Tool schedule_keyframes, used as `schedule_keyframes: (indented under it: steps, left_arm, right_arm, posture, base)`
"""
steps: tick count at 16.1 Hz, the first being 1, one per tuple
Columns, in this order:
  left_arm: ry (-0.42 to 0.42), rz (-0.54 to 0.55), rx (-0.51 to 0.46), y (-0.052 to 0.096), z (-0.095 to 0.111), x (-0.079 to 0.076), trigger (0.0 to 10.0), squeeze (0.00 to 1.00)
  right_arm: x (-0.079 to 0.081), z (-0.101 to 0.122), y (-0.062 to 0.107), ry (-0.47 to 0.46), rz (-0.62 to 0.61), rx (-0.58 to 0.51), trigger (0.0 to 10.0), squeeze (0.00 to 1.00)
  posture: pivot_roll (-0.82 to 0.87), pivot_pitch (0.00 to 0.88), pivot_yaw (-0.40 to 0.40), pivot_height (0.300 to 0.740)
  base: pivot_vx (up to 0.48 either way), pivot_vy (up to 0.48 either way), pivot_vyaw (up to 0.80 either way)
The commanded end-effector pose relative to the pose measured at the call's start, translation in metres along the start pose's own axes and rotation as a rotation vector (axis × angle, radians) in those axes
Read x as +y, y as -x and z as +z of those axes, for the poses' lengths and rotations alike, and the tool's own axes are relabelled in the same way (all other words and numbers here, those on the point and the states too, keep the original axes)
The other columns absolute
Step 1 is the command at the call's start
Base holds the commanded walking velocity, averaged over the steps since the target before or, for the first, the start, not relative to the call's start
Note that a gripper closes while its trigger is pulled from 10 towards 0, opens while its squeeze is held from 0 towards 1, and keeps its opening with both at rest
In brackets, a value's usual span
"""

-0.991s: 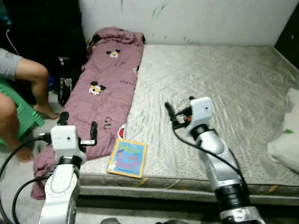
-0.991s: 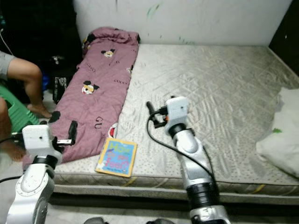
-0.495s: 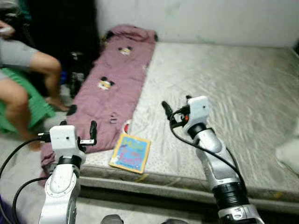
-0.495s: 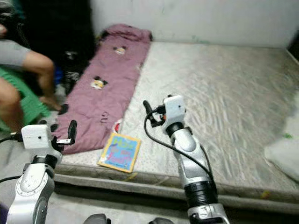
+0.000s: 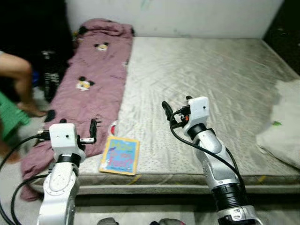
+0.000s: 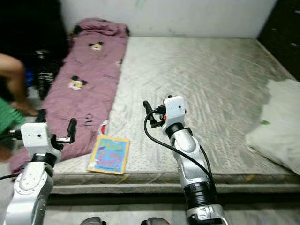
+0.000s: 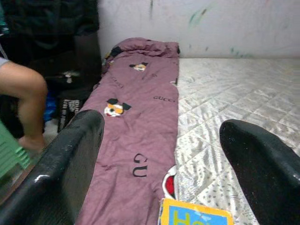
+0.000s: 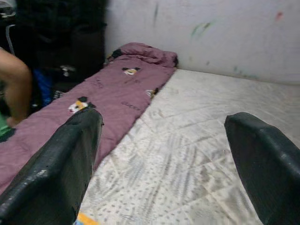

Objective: Clean up the room

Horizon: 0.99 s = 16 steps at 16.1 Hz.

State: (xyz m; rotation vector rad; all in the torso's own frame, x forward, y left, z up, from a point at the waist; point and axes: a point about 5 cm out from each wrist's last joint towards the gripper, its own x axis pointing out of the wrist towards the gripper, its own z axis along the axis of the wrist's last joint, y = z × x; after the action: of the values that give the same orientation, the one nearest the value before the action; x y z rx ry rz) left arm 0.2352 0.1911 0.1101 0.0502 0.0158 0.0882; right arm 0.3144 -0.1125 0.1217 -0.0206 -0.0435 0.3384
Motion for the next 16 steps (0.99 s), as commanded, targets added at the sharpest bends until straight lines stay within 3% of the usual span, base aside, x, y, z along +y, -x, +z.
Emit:
schedule_keyframes:
  steps: [1,14,16]
  left_arm:
    - [0.005,-0.011,0.009,0.0006,-0.0015,-0.002,10.0,0.0]
    - [0.004,-0.026,0.012,-0.001,-0.0022,-0.0041,10.0,0.0]
    - [0.012,-0.033,0.0,-0.0011,-0.0013,-0.0054,10.0,0.0]
  right_arm:
    - [-0.0033,0.0011,-0.0009,0.0,-0.006,0.001,10.0,0.0]
    - [-0.0045,0.0011,-0.0013,0.008,-0.008,0.005,10.0,0.0]
    - [-0.0045,0.0012,-0.0013,0.01,-0.006,0.005,10.0,0.0]
  posture:
    - [-0.03,0.0,-0.007,0.74]
    - [-0.04,0.0,-0.009,0.74]
    - [-0.04,0.0,-0.009,0.74]
  base:
    - [0.0,-0.337,0.0]
    - [0.0,-0.362,0.0]
    - [0.0,0.0,0.0]
